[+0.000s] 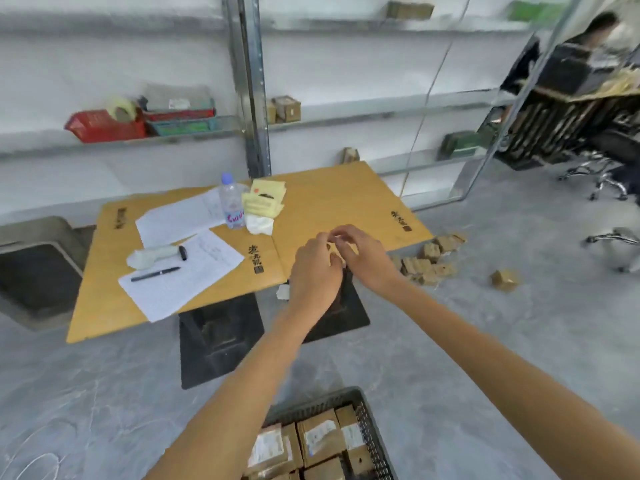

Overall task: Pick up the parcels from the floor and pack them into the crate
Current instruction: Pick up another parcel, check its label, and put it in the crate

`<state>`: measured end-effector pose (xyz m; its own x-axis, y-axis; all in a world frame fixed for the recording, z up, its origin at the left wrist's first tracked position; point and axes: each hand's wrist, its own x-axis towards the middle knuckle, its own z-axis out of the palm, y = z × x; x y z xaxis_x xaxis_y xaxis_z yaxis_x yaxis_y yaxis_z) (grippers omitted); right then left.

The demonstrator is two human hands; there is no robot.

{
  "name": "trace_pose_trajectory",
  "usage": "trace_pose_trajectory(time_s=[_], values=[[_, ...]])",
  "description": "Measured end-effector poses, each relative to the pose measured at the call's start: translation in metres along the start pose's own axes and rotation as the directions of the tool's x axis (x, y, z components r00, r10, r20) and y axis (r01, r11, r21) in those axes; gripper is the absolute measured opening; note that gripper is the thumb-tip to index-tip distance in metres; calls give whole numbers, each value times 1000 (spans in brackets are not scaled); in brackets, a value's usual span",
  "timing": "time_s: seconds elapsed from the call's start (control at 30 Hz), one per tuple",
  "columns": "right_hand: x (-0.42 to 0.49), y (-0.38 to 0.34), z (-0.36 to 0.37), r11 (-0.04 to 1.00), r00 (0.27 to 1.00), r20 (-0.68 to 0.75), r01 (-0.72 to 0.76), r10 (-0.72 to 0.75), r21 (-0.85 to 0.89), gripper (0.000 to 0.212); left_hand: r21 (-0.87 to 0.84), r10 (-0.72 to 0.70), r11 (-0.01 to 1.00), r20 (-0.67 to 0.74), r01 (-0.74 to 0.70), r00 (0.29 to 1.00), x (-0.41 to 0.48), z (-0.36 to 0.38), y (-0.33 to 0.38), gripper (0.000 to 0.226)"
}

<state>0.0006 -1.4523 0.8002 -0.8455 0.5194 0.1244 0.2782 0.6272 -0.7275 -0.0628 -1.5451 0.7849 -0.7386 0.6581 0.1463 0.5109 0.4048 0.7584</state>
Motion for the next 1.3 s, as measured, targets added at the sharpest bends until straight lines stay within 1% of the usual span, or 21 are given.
trace_pose_trajectory(time_s=[0.07,0.13,0.23,0.33,0.43,0.53,0.7,0.87,1.0,1.13,1.3], values=[[-7,-15,-42,999,994,-96,48,-49,-19,28,38,130,991,-43,-128,991,5,-19,28,31],[-19,-21,-79,997,983,-167,67,-71,-30,29,77,223,973,-68,-218,972,6,-36,50,34],[-43,-14,-128,999,966,-257,30,-32,-12,29,113,315,945,-45,-308,948,9,-49,76,37],[-68,10,-172,999,942,-336,-10,22,37,27,130,359,927,-36,-352,932,11,-46,100,38],[-86,51,-211,998,924,-377,-50,59,32,23,141,386,915,-28,-378,922,11,-27,125,37],[-95,98,-245,996,912,-400,-74,90,56,21,162,392,908,-3,-386,920,17,6,150,38],[-103,174,-313,990,906,-404,-94,128,104,24,189,385,905,24,-382,923,34,92,206,38],[-100,252,-391,982,903,-393,-129,173,136,24,163,376,912,31,-376,926,49,189,271,38],[-96,298,-438,980,912,-365,-140,184,143,23,131,376,918,19,-375,927,60,249,317,38],[-92,329,-469,975,911,-363,-142,197,171,24,175,388,905,38,-389,921,71,283,344,38],[-82,361,-484,964,900,-370,-159,231,214,25,213,371,904,33,-369,928,94,296,348,38]])
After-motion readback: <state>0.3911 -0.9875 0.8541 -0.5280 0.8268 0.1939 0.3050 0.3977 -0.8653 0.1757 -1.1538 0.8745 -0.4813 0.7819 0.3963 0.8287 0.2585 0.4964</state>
